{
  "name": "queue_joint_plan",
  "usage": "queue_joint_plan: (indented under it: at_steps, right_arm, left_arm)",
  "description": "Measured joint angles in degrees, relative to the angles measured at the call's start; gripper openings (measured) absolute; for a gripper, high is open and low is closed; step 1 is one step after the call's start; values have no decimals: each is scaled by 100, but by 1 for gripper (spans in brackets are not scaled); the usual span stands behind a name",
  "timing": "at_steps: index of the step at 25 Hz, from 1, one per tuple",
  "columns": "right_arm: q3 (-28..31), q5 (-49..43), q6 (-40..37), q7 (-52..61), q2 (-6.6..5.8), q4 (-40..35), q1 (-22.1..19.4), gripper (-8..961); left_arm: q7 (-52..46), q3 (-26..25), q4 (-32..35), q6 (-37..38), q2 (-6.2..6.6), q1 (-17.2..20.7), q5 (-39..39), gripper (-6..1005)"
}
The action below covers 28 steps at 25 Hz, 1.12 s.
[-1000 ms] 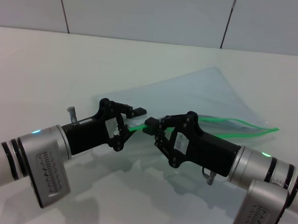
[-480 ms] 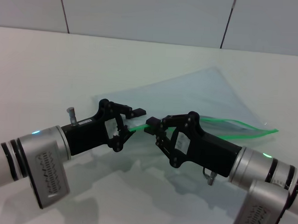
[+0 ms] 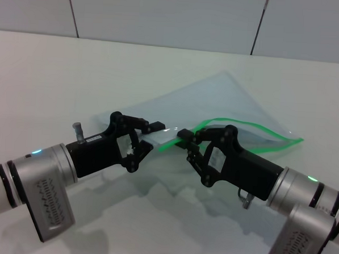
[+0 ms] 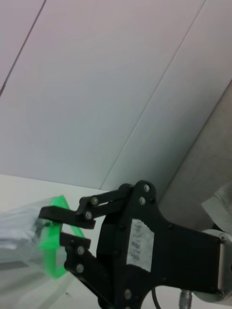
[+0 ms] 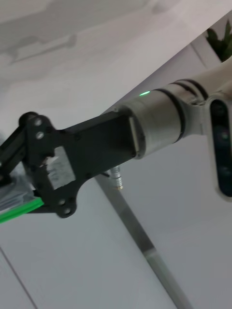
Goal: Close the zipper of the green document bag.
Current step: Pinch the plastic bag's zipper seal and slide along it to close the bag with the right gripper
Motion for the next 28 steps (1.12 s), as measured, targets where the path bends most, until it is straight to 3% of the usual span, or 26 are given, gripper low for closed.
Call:
queue_joint_plan:
  at_steps: [28]
  right_arm:
    - [554,6,199,-156,-9,-36,-349,103]
  left_arm:
    - [81,45,25,287,-17,150,49,55]
